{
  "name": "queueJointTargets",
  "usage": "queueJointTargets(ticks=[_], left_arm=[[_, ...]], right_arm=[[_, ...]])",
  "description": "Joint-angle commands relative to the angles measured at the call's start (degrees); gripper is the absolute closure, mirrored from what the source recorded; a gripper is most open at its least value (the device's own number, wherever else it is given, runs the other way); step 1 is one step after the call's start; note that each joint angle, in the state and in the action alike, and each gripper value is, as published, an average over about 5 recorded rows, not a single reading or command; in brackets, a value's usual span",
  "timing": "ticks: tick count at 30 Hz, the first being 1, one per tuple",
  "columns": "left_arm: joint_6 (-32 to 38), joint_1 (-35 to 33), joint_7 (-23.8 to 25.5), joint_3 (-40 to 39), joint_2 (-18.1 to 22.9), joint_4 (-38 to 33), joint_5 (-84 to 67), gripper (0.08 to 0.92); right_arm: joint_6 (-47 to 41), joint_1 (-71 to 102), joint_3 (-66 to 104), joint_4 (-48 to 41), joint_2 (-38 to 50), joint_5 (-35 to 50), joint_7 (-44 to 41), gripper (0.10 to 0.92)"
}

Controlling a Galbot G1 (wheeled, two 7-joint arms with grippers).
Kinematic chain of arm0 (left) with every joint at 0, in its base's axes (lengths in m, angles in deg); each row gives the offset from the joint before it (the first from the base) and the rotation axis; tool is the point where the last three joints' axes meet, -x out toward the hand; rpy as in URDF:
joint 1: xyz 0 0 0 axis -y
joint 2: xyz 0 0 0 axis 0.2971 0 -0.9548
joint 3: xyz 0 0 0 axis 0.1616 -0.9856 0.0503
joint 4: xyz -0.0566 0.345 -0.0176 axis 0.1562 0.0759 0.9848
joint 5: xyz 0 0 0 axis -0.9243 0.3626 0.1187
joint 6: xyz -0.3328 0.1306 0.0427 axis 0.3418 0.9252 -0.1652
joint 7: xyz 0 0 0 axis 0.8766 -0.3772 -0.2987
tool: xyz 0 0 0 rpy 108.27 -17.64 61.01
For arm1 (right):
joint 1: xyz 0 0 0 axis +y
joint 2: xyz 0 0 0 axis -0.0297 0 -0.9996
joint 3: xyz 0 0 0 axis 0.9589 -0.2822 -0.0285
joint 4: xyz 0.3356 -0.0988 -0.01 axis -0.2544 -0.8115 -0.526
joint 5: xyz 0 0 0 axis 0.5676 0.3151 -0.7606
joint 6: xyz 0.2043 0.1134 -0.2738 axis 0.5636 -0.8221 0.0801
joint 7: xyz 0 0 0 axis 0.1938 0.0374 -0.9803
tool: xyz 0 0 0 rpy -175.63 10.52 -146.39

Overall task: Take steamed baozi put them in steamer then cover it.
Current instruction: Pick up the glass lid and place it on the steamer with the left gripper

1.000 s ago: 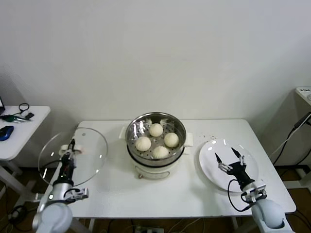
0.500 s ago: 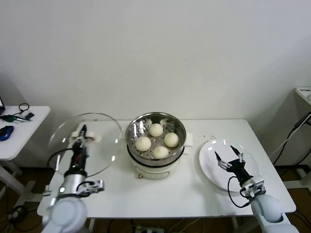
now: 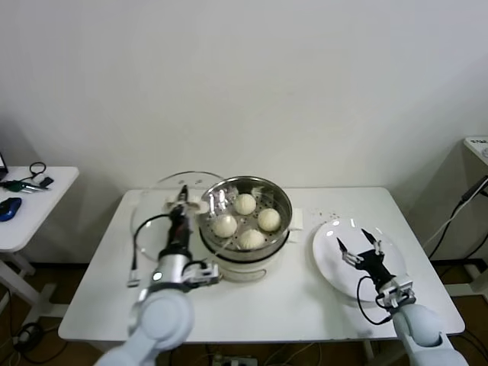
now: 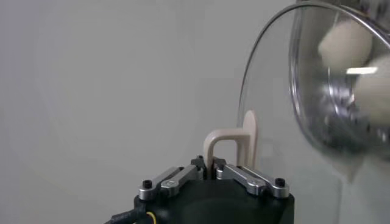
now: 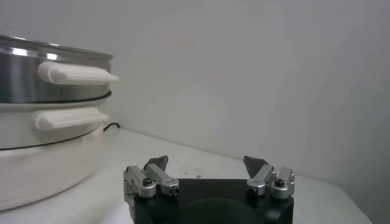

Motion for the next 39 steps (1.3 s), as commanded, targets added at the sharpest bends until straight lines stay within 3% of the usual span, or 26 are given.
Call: queueJointTargets(ticks=[1, 12, 22, 39], left_arm=[[-3.36, 13.8, 6.24, -12.69, 13.56, 10.57, 5.04, 0.85], [-3.36, 17.06, 5.21, -13.94, 22.49, 23.06, 6.78, 0.85], [-3.36, 17.33, 4.58, -11.71, 22.36, 28.92, 8.59, 0.85], [-3.36, 16.07, 4.27, -9.57, 21.91, 29.39, 8.93, 0.85]], right_arm=[[0.27, 0.05, 0.85, -0.76, 0.12, -0.43, -0.08, 0.203], [0.71, 0.32, 1.64, -0.79, 0.26, -0.71, -0.26, 0.203], [1.23, 0.83, 2.45, -1.09, 0.18, -0.86, -0.78, 0.203], [1.33, 0.5, 2.39, -1.14, 0.12, -1.48, -1.0, 0.203]])
